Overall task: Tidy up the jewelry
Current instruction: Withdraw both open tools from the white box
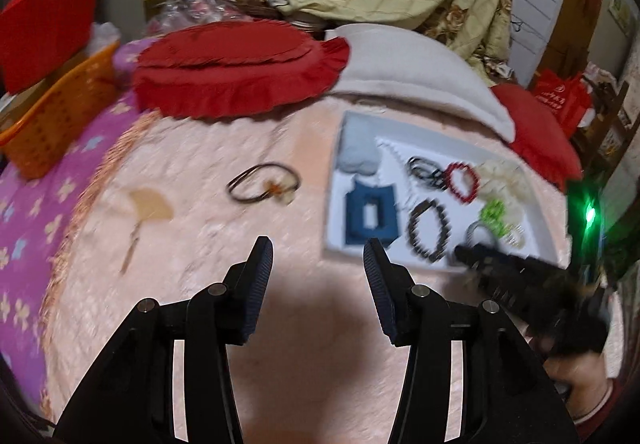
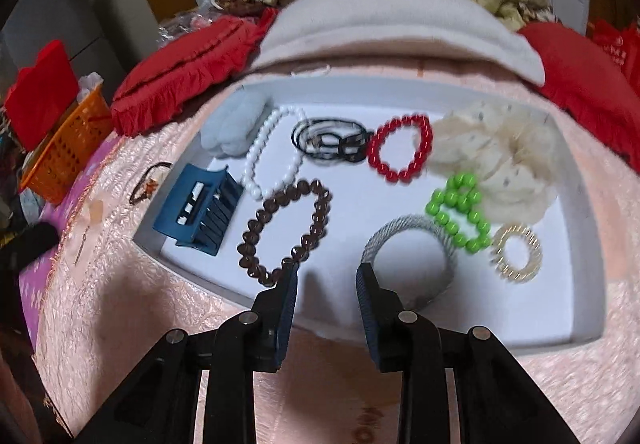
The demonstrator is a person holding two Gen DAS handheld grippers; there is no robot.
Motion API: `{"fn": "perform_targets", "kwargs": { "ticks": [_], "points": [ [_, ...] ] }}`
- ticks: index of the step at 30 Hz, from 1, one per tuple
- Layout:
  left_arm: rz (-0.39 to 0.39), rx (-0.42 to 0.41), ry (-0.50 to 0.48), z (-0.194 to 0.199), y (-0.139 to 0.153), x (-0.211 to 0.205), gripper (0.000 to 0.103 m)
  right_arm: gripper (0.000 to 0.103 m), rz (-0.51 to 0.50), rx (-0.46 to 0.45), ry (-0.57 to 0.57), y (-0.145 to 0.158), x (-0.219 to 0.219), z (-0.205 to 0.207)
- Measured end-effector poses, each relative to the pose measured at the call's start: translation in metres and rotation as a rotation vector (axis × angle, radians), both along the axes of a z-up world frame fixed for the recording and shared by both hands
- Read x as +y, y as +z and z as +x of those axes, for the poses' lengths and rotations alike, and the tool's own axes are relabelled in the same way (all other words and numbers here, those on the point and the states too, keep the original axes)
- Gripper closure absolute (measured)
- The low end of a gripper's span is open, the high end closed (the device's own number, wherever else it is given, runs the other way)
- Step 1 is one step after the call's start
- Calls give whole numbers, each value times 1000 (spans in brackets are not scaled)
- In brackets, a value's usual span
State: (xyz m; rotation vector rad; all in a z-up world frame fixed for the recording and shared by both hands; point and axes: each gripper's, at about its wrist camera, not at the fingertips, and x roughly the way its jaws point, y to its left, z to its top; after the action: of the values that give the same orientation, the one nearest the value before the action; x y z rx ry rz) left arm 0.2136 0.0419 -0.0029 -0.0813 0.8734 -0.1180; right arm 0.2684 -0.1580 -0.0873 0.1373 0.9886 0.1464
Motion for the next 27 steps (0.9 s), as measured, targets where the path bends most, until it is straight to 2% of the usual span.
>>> {"fn": "perform_targets", "kwargs": {
  "ticks": [5, 16, 22, 27],
  "points": [
    [54, -51, 28, -4, -8, 5, 56, 74, -5, 7, -18, -2, 2, 1],
    [33, -43, 35, -7, -14, 18, 56, 74, 26, 70, -13, -2, -2, -9],
    [38, -52, 26, -10, -16, 14, 56, 74, 19, 49, -26, -2, 1, -22],
    [55, -67, 21, -15, -16, 9, 56, 74, 62, -5, -51, 10, -7, -34]
  ]
}}
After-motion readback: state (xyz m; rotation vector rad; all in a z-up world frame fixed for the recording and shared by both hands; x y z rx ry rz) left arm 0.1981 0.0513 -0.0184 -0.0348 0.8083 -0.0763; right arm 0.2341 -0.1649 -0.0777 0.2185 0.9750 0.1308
